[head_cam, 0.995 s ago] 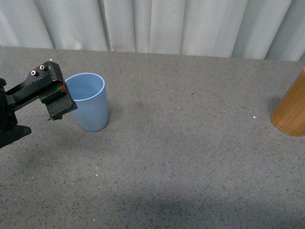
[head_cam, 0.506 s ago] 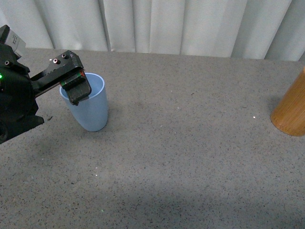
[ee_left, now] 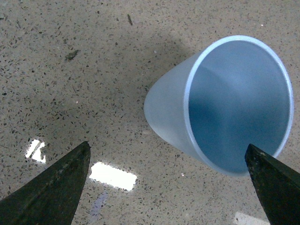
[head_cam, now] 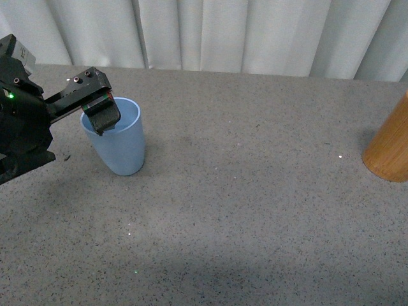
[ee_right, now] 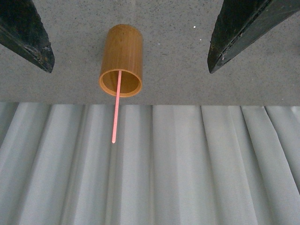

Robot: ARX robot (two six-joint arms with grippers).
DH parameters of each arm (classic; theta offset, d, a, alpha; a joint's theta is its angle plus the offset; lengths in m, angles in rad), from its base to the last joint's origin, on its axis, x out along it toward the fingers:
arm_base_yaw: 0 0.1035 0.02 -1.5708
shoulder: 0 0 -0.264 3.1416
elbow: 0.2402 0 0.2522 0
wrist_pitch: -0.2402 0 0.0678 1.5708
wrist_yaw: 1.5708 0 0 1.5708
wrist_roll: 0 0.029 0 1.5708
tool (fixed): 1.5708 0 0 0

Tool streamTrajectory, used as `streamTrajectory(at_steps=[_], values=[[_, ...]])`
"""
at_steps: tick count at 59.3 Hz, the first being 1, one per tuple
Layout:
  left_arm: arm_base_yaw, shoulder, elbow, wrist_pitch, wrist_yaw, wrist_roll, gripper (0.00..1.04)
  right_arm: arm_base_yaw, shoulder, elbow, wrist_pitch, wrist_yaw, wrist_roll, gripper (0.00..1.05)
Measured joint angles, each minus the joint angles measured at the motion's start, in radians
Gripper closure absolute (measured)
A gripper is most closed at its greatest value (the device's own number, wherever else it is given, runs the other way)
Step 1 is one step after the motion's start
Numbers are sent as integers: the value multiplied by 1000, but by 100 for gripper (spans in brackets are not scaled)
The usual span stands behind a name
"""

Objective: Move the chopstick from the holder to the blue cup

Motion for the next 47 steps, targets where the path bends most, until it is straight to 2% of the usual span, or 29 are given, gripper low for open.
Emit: streamTrajectory(at_steps=[34,36,47], values=[[3,56,24,-2,-25,5,7,0,0,0,0,0,0,9],[2,56,25,-2,-32,9,9,0,0,0,0,0,0,9],[0,56,25,2,-39,21,38,0,0,0,0,0,0,9]])
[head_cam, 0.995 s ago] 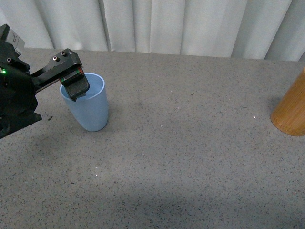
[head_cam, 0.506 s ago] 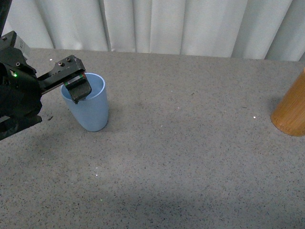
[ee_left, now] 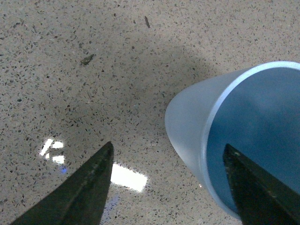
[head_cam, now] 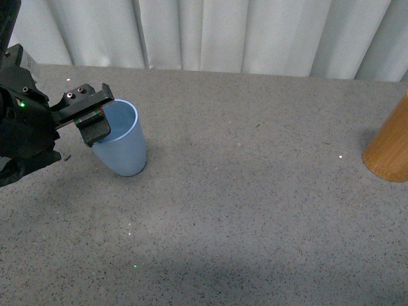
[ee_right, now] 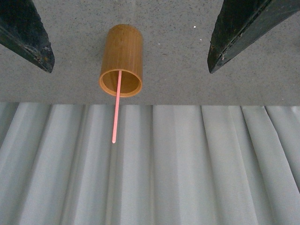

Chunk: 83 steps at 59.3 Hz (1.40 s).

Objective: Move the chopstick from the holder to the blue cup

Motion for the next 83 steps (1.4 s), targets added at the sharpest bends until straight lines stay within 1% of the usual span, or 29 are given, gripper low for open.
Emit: streamTrajectory(at_steps=[4,6,9,11,14,16,21,24,29,40,44,53,61,69,77,83], values=[[-4,0,0,1,6,2,49,0,0,0,0,0,0,9],[-5,0,1,1,7,2,52,0,0,0,0,0,0,9],[-8,0,2,1,10,1,61,0,0,0,0,0,0,9],[-10,0,2,2,11,1,65,0,0,0,0,0,0,9],[-13,0,3,1,19,1,74,0,0,0,0,0,0,9],[-15,0,4,2,20,1,77,0,0,0,0,0,0,9],[-25,0,8,6,26,1,95,0,0,0,0,0,0,9],[-31,0,9,7,33,0,101,0,0,0,0,0,0,9],[-43,-5,11,7,36,5,101,0,0,0,0,0,0,9],[-98,-50,14,-19,59,14,101,0,0,0,0,0,0,9],[-129,-59,16,-20,58,29,101,0,0,0,0,0,0,9],[-239,-53,28,-20,45,51,101,0,0,0,0,0,0,9],[-296,-25,46,-20,28,49,101,0,0,0,0,0,0,9],[-353,16,64,-20,31,31,101,0,0,0,0,0,0,9],[-414,77,107,-27,56,-14,101,0,0,0,0,0,0,9],[-423,106,133,-29,57,-47,101,0,0,0,0,0,0,9]])
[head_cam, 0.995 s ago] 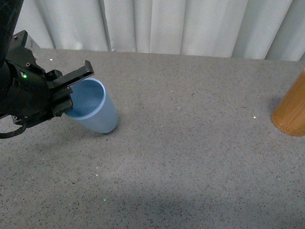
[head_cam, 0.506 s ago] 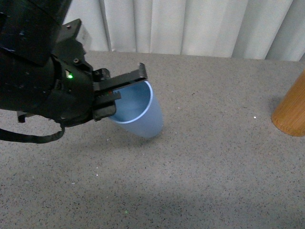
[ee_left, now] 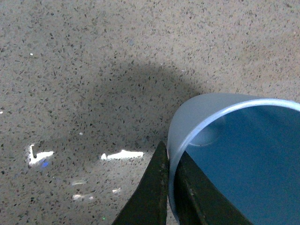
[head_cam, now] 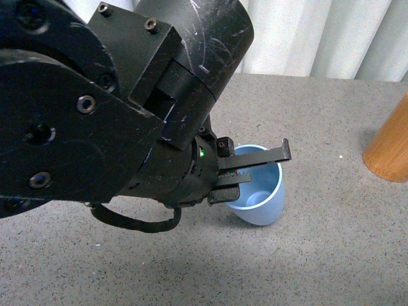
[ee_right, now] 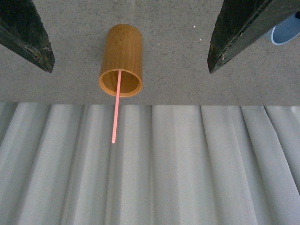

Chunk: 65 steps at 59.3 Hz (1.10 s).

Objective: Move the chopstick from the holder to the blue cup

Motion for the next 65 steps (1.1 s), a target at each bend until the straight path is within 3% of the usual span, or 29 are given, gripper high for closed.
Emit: streamTrajectory(at_steps=[26,43,65], values=[[-10,60,82,-4,-50,-93,101,0,0,0,0,0,0,9],[9,60,83,24,-142,-116,101,0,0,0,0,0,0,9],[24,60,100,2,-168,-120,101,0,0,0,0,0,0,9]])
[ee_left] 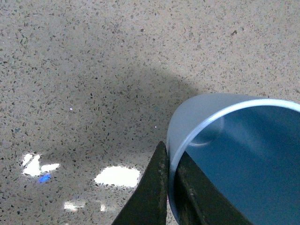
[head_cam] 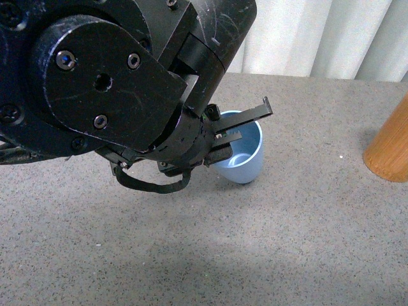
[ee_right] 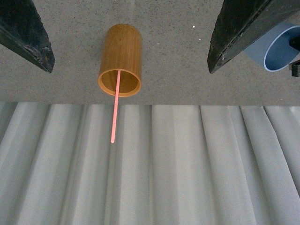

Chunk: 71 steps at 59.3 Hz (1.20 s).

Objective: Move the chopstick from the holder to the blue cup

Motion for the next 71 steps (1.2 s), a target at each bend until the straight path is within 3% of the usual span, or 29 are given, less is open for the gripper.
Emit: streamTrajectory(at_steps=[52,69,71], values=[[-6,10,9,-24,-39,32,101,0,0,0,0,0,0,9],[-14,12,21,-24,-22,37,57,0,0,0,0,0,0,9],[-17,12,26,-24,-21,38,48,0,0,0,0,0,0,9]])
